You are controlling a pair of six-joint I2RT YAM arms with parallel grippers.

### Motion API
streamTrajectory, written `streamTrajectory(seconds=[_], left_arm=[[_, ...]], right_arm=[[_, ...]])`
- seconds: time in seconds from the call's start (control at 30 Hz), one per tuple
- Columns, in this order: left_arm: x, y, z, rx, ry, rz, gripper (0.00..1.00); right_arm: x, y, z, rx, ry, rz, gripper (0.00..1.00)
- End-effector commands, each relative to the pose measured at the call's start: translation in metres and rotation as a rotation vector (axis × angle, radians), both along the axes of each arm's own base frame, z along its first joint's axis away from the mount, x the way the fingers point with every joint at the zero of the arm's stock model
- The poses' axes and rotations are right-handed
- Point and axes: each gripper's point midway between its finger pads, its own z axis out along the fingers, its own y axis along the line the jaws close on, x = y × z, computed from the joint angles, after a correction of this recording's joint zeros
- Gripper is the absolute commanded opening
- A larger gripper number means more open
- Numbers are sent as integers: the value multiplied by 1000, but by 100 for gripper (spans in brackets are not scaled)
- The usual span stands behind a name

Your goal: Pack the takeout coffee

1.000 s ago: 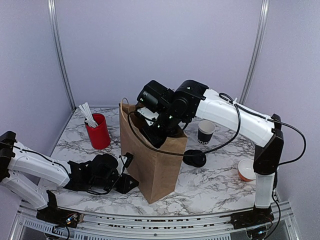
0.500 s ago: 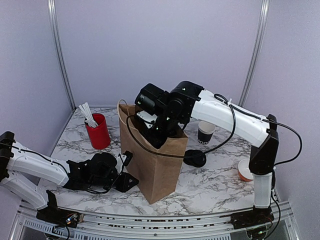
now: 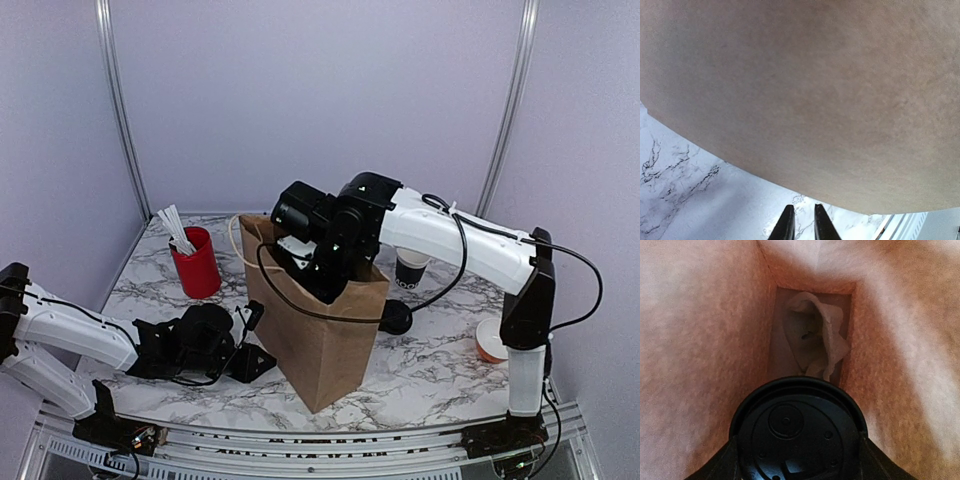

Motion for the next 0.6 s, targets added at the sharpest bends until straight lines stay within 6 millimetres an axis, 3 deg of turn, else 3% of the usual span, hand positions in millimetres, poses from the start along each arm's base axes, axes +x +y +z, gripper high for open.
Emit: streamTrajectory(seconds=[0.0,0.33,0.43,0.57], left_arm=[[3,0,7,-22,-16,-3,14],[8,2,11,-32,-15,10,14],[12,4,21,-43,-25,23,14],[26,13,50,-66,-58,77,14]], right_arm=[[-10,-14,-9,-41,34,-3,59],[-18,-21,-36,-85,77,6,59],[-20,-23,-42,-92,85,9,59],[-21,-23,-47,-93,91,10,59]])
